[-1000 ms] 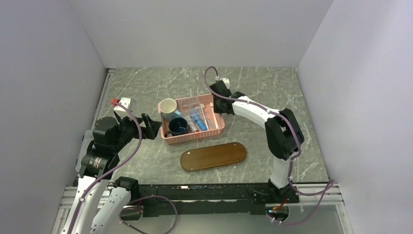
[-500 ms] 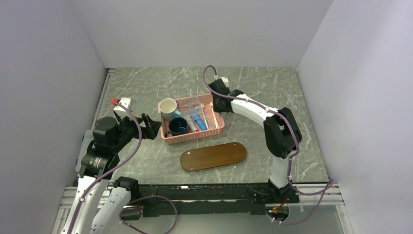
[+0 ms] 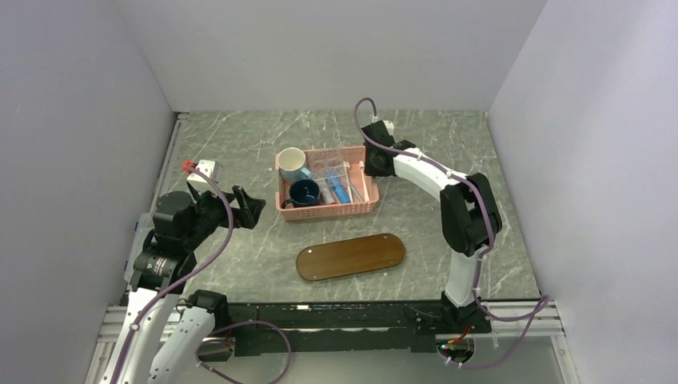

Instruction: Prepare toiletry sets of a toothbrush and toothpaste on the tray

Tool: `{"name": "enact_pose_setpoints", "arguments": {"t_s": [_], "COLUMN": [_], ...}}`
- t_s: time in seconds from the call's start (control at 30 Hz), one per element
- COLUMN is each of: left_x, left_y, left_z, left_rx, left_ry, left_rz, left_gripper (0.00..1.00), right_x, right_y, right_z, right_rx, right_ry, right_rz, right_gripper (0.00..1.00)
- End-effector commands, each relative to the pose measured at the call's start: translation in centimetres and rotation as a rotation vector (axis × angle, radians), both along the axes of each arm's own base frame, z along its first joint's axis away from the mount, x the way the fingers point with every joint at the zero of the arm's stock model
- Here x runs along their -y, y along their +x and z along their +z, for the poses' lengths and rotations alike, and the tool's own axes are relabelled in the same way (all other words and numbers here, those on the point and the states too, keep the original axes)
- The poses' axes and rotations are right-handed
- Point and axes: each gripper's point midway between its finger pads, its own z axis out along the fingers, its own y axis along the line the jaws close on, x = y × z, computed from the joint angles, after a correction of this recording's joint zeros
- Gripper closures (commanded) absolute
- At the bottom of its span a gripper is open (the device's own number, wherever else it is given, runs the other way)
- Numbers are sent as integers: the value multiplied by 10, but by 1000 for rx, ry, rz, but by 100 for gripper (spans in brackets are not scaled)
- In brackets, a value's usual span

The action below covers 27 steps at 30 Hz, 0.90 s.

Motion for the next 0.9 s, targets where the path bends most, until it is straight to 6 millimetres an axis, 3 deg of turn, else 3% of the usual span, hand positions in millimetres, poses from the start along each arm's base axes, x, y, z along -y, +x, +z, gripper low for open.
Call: {"name": "enact_pose_setpoints", "arguments": {"t_s": [0.0, 0.27, 0.6, 0.87], "left_x": [1, 2, 2, 1], "left_y": [1, 1, 2, 2], "left_z": [14, 14, 14, 13], "left_rx": [29, 30, 28, 22], "left_ry": [-14, -14, -14, -13], "left_rz": [-5, -7, -5, -2], "left_gripper": [1, 1, 1, 1], "right_x": [24, 45, 54, 54], "right_y": [37, 54, 60, 49], "right_z": [28, 27, 19, 52], "right_rx": [115, 126, 116, 173], "right_ry": [23, -31, -60, -20], "right_rz": [-117, -114, -105, -99], "right_gripper": [100, 100, 100, 61]}}
